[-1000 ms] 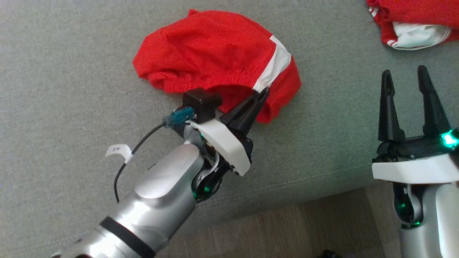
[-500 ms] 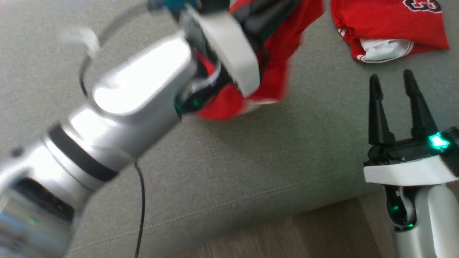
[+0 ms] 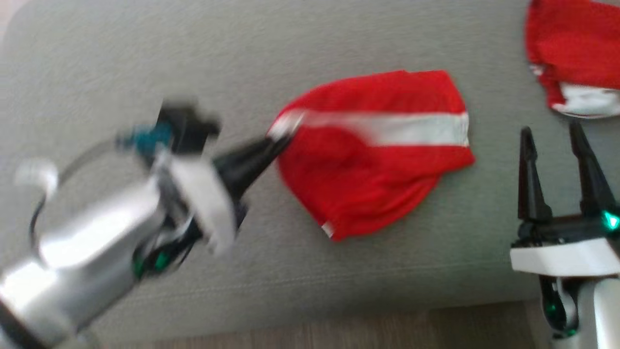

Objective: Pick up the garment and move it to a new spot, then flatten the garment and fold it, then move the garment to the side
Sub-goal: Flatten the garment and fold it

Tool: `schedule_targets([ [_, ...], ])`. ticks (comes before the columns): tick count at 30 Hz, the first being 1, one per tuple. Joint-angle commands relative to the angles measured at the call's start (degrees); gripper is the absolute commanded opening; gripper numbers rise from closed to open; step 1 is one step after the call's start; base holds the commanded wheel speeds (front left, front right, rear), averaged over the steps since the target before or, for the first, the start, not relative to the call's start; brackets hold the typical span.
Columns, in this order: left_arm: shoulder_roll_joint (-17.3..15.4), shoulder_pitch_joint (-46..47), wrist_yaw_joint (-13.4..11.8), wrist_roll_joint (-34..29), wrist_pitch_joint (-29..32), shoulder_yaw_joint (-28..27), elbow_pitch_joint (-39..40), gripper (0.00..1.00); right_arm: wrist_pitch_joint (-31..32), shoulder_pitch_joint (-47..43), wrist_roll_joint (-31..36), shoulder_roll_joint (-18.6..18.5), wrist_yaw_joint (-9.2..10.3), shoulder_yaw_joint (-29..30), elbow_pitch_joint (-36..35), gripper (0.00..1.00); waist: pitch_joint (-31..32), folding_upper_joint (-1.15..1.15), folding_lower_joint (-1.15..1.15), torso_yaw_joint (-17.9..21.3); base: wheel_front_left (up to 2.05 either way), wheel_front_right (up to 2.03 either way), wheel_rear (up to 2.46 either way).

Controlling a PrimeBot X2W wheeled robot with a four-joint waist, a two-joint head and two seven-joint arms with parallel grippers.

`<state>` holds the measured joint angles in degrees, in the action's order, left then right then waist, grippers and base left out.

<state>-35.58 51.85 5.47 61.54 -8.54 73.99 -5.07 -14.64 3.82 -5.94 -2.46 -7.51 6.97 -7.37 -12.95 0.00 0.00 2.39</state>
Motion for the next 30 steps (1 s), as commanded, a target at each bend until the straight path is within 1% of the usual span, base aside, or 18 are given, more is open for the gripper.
schedule_targets([
  [1, -2.58, 0.57, -0.87, -1.39, -2.03, -2.54, 0.87, 0.0, -0.36, 0.15, -0.5, -0.42, 0.02, -0.7, -1.26, 1.0, -2.32, 0.0, 0.0, -2.53, 0.0, 0.0, 0.0],
  [4, -3.66, -4.32, -2.76, -4.22, -4.56, -2.08, -1.1, 0.0, -0.36, 0.67, -3.53, -0.53, 0.02, -0.2, 2.26, 1.0, -3.11, 0.0, 0.0, -4.29, 0.0, 0.0, 0.0],
  [7, -2.82, -7.21, -3.97, -6.81, -5.85, -2.17, -3.34, 0.0, -0.36, 2.22, -6.51, -1.57, 0.02, -0.61, 8.81, 1.0, -3.26, 0.0, 0.0, -5.96, 0.0, 0.0, 0.0],
  [9, -1.8, -8.72, -4.22, -7.69, -6.22, -3.1, -4.54, 0.0, -0.26, 4.26, -8.4, -3.27, 0.02, -1.97, 14.41, 1.0, -3.28, 0.0, 0.0, -6.59, 0.0, 0.0, 0.0],
  [11, -0.97, -9.86, -4.1, -8.9, -6.37, -3.96, -5.62, 0.0, 0.56, 7.5, -9.5, -5.8, 0.02, -3.93, 19.32, 1.0, -3.43, 0.0, 0.0, -6.9, 0.0, 0.0, 0.0],
  [15, 0.82, -11.66, -3.13, -11.22, -6.43, -6.32, -6.75, 0.0, 5.71, 14.67, -12.77, -10.21, 0.02, -8.77, 26.45, 1.0, -3.85, 0.0, 0.0, -7.17, 0.0, 0.0, 0.0],
  [16, 0.82, -11.66, -3.13, -11.22, -6.43, -6.32, -6.75, 0.0, 5.71, 14.67, -12.77, -10.21, 0.02, -8.77, 26.45, 1.0, -3.85, 0.0, 0.0, -7.17, 0.0, 0.0, 0.0],
  [21, 2.82, -12.92, -1.69, -13.58, -6.44, -8.19, -8.0, 0.0, 12.81, 20.77, -16.96, -14.67, 0.02, -13.84, 31.16, 1.0, -4.18, 0.0, 0.0, -7.6, 0.0, 0.0, 0.0],
  [24, 3.75, -13.41, -1.0, -14.71, -6.45, -9.09, -8.76, 0.0, 15.81, 22.54, -19.26, -16.25, 0.02, -15.99, 32.47, 0.99, -4.3, 0.0, 0.0, -7.82, 0.0, 0.0, 0.0],
  [25, 4.03, -13.58, -0.79, -15.02, -6.45, -9.37, -9.0, 0.0, 16.76, 22.89, -20.32, -16.52, 0.02, -16.63, 32.84, 0.9, -4.29, 0.0, 0.0, -7.88, 0.0, 0.0, 0.0],
  [27, 4.51, -13.91, -0.42, -15.69, -6.45, -9.78, -9.51, 0.0, 18.09, 23.34, -22.02, -17.01, 0.02, -17.81, 33.31, 0.81, -4.27, 0.0, 0.0, -7.99, 0.0, 0.0, 0.0],
  [28, 4.74, -14.05, -0.25, -15.99, -6.45, -9.94, -9.75, 0.0, 18.49, 23.5, -22.75, -17.21, 0.02, -18.37, 33.44, 0.67, -4.25, 0.0, 0.0, -8.06, 0.0, 0.0, 0.0],
  [29, 4.96, -14.2, -0.07, -16.25, -6.45, -10.13, -9.99, 0.0, 18.59, 23.64, -23.32, -17.48, 0.02, -18.76, 33.57, 0.46, -4.22, 0.0, 0.0, -8.14, 0.0, 0.0, 0.0],
  [30, 5.16, -14.33, 0.1, -16.5, -6.45, -10.3, -10.22, 0.0, 18.37, 23.79, -23.41, -17.94, 0.02, -19.21, 33.6, 0.27, -4.18, 0.0, 0.0, -8.25, 0.0, 0.0, 0.0],
])
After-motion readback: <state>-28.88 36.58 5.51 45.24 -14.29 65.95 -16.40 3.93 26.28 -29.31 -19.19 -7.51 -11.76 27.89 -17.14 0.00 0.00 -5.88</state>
